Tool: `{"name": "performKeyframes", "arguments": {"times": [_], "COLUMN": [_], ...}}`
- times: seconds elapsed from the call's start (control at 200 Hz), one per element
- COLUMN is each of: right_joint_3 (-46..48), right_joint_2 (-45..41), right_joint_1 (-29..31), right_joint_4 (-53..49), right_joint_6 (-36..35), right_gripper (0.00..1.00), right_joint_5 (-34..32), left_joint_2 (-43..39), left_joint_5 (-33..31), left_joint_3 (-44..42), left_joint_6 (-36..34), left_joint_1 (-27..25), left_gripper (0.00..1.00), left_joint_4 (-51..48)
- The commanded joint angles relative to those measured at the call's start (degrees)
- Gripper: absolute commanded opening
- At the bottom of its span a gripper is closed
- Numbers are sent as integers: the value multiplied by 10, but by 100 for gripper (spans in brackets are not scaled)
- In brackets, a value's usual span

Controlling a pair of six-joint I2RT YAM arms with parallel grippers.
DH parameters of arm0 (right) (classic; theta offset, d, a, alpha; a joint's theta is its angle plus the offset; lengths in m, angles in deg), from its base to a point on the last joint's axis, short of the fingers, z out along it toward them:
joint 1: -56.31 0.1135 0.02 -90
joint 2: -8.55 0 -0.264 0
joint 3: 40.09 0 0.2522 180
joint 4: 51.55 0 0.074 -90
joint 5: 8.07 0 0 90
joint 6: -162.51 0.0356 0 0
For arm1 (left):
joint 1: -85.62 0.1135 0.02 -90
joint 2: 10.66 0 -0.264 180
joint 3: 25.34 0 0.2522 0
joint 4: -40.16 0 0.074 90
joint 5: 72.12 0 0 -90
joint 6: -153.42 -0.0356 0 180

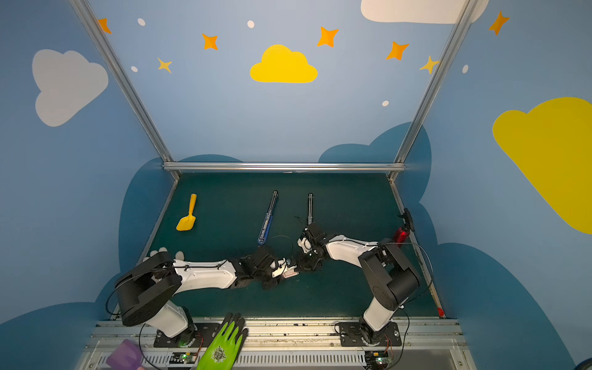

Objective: Load the staples into the stapler
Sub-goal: 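Pull the box's end flap open with the right gripper while the left holds it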

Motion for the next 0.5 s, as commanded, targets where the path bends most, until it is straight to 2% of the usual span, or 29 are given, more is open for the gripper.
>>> {"name": "performKeyframes", "arguments": {"times": [0.0, 0.285, 0.496], "right_joint_3": [22, 26, 21], "right_joint_2": [-8, -3, -1], "right_joint_1": [-11, -14, -13], "right_joint_4": [-19, -14, -18], "right_joint_6": [2, 0, -2], "right_gripper": [22, 14, 1], "right_joint_5": [-30, -23, -24], "left_joint_2": [23, 25, 27], "left_joint_5": [-7, -6, -6], "left_joint_3": [-18, -15, -14], "left_joint_6": [-3, -3, -4], "left_joint_1": [-5, -5, -6], "left_gripper": [39, 39, 39], "left_joint_4": [-26, -28, -31]}}
